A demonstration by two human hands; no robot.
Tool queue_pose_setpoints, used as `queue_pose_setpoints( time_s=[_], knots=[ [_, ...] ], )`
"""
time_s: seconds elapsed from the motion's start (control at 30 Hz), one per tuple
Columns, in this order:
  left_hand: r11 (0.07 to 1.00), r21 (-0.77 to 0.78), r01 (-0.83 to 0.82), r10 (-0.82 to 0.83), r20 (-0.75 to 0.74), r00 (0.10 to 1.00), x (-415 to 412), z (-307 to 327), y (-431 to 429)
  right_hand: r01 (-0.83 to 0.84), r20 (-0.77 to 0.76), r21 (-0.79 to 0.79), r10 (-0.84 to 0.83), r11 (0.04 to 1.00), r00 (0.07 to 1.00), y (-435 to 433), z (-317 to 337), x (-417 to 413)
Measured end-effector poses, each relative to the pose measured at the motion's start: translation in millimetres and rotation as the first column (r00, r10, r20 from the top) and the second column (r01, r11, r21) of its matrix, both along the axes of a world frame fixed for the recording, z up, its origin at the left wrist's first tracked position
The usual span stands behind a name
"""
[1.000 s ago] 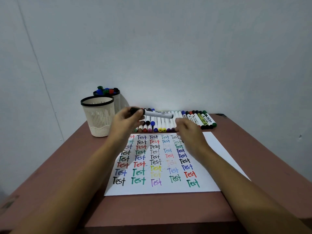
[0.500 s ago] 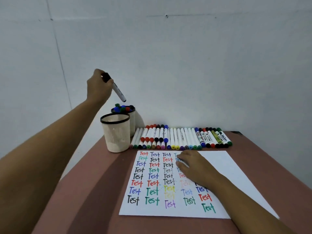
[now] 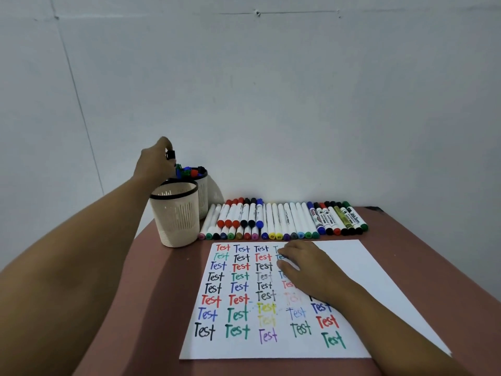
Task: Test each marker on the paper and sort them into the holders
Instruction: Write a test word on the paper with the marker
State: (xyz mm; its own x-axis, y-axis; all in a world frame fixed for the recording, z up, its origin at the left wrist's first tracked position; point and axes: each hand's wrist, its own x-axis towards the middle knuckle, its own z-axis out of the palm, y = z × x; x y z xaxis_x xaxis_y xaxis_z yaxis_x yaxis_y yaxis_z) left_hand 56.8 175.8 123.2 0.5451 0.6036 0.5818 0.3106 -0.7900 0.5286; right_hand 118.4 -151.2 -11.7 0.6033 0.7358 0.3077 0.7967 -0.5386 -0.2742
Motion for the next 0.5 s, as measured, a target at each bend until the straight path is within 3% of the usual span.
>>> queue_pose_setpoints(
  time_s=[0.17, 0.23, 0.33, 0.5],
  knots=[
    [0.992, 0.124, 0.001, 0.036, -0.292, 0.956, 6, -6, 2, 0.007, 0.001, -0.007, -0.007, 1.000, 1.000, -2, 0, 0],
    [0.989, 0.149, 0.002, 0.044, -0.309, 0.950, 6, -7, -1, 0.008, -0.003, -0.007, -0.008, 1.000, 1.000, -2, 1, -1],
    [0.988, 0.153, 0.022, 0.020, -0.268, 0.963, 3, -4, -9, 0.006, -0.005, 0.003, -0.006, 1.000, 1.000, -1, 2, -2],
    [0.965, 0.220, 0.145, -0.152, 0.017, 0.988, -9, -5, -59, 0.005, -0.013, 0.010, -0.005, 1.000, 1.000, -1, 0, -2]
  ],
)
